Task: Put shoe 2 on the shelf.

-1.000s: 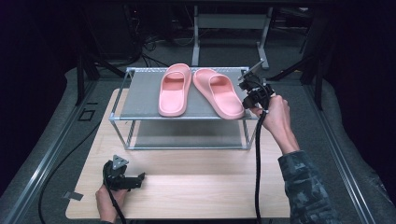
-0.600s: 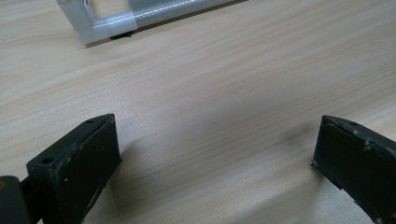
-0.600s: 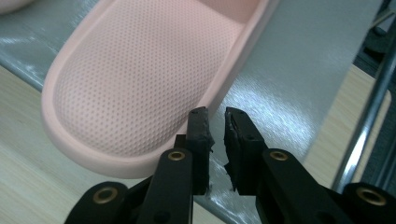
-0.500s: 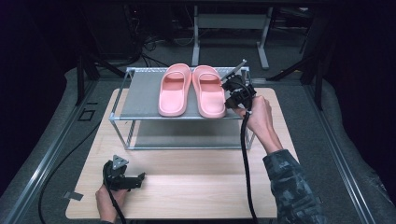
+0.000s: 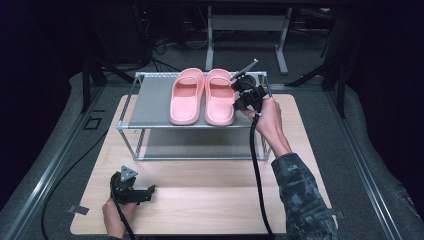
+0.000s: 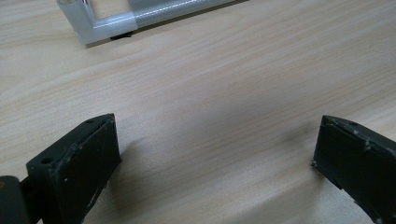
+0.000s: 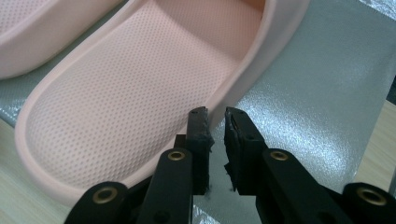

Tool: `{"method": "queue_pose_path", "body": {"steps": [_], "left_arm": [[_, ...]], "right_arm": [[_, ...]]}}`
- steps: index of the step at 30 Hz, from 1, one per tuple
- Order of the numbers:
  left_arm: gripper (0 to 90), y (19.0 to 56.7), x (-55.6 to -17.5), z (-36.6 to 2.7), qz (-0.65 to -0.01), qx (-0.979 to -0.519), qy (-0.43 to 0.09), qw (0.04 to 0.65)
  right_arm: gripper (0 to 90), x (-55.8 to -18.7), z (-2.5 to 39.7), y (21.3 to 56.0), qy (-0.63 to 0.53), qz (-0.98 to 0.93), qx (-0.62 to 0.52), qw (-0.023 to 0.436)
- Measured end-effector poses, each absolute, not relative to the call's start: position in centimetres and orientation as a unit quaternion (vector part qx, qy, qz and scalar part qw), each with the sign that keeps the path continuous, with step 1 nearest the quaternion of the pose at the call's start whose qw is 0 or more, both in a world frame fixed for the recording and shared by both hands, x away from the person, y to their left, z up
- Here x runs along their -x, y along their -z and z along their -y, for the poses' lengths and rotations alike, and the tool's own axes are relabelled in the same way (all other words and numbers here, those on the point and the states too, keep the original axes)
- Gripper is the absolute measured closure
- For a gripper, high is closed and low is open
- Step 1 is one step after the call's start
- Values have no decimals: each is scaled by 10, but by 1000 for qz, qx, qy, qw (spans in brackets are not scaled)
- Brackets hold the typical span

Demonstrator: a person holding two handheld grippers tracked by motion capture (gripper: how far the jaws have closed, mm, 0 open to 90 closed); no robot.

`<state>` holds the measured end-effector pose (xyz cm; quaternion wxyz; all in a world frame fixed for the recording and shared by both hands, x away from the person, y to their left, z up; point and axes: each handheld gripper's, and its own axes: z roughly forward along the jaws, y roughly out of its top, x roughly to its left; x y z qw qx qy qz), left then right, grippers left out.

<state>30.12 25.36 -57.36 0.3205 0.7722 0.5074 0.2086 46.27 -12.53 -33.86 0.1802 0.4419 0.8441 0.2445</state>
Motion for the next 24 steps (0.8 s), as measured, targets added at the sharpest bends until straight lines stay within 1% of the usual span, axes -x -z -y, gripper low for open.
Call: {"method": "queue_pose_path", "body": {"steps": [7,10,12,18,22,23,24], "left_arm": [[0,574,-301,-254,-507,-772,-209,320],[0,573,-301,-254,-507,-773,-209,320],[0,573,-301,-254,-507,-773,-209,320],[0,573,-301,-254,-507,-773,-209,320],[0,574,-301,-254,-508,-772,-209,320],[0,574,-301,-254,-508,-772,-209,320],[0,573,-301,-254,-507,-773,-209,320]], "right_arm": [[798,-469,125,341,-251,-836,-450,188],[795,-472,128,342,-277,-830,-457,160],[794,-473,127,343,-282,-829,-456,155],[765,-472,128,343,-268,-834,-450,174],[707,-467,136,343,-266,-836,-445,179],[679,-464,140,343,-268,-836,-444,180],[628,-463,142,342,-268,-836,-444,178]]}}
